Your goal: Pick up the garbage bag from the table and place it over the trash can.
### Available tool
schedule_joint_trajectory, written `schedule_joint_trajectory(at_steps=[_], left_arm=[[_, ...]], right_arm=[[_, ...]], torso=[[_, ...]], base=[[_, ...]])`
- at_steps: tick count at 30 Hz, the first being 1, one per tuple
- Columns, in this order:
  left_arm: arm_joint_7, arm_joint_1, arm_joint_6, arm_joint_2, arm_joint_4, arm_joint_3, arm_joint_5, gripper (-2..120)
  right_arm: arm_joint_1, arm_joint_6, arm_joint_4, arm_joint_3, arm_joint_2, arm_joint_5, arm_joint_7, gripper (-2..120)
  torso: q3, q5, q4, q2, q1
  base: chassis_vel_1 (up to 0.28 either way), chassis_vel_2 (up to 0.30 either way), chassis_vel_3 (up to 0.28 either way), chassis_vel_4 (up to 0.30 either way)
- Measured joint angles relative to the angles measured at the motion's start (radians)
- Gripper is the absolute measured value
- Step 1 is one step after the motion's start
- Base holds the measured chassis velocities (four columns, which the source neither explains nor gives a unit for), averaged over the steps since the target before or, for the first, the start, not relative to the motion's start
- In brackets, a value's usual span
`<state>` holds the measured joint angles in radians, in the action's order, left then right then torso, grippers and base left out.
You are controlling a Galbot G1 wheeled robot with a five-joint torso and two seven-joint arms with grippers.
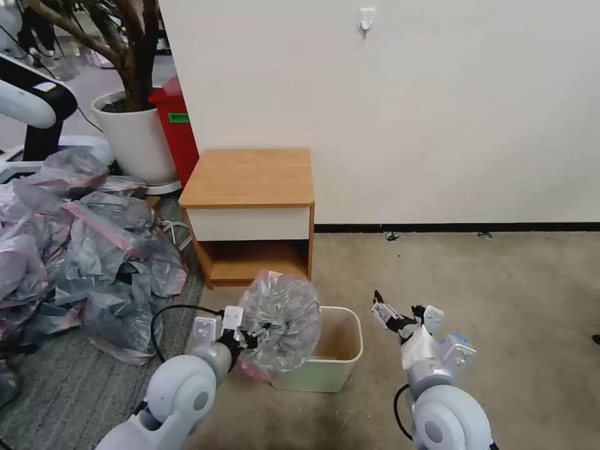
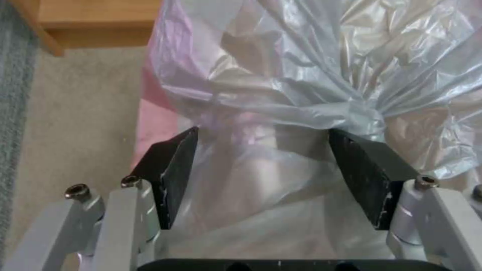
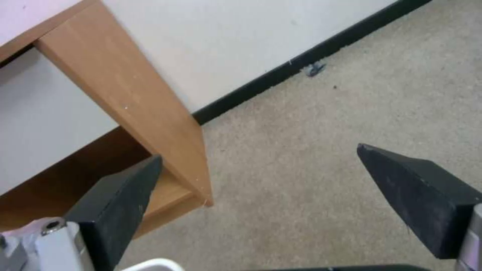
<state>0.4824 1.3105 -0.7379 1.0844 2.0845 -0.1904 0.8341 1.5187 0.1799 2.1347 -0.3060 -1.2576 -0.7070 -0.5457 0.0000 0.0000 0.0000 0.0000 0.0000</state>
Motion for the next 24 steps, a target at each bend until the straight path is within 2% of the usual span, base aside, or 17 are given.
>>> schedule_joint_trajectory(at_steps=[6, 13, 18, 24], left_arm=[[0.056, -0.017, 0.0, -0.008, -0.02, 0.033, 0.039, 67], [0.134, -0.053, 0.001, -0.01, -0.046, 0.065, 0.135, 63], [0.158, -0.065, 0.001, -0.018, -0.058, 0.077, 0.158, 58], [0.213, -0.095, 0.005, -0.027, -0.076, 0.106, 0.215, 43]], right_arm=[[0.0, -0.004, -0.004, -0.01, 0.0, -0.002, 0.0, 99], [-0.001, -0.009, -0.018, -0.01, -0.004, -0.002, 0.0, 99], [-0.004, -0.009, -0.023, -0.01, -0.006, -0.002, 0.0, 99], [-0.006, -0.013, -0.034, -0.009, -0.009, -0.001, 0.0, 98]], torso=[[0.0, 0.0, 0.0, 0.0, 0.0], [0.0, 0.0, 0.0, 0.0, 0.0], [0.0, 0.0, 0.0, 0.0, 0.0], [0.0, 0.0003, 0.0002, 0.0, 0.0]], base=[[0.0, 0.0, 0.0, 0.0], [0.0, 0.0, 0.0, 0.0], [0.0, 0.0, 0.0, 0.0], [0.0, 0.0, 0.0, 0.0]])
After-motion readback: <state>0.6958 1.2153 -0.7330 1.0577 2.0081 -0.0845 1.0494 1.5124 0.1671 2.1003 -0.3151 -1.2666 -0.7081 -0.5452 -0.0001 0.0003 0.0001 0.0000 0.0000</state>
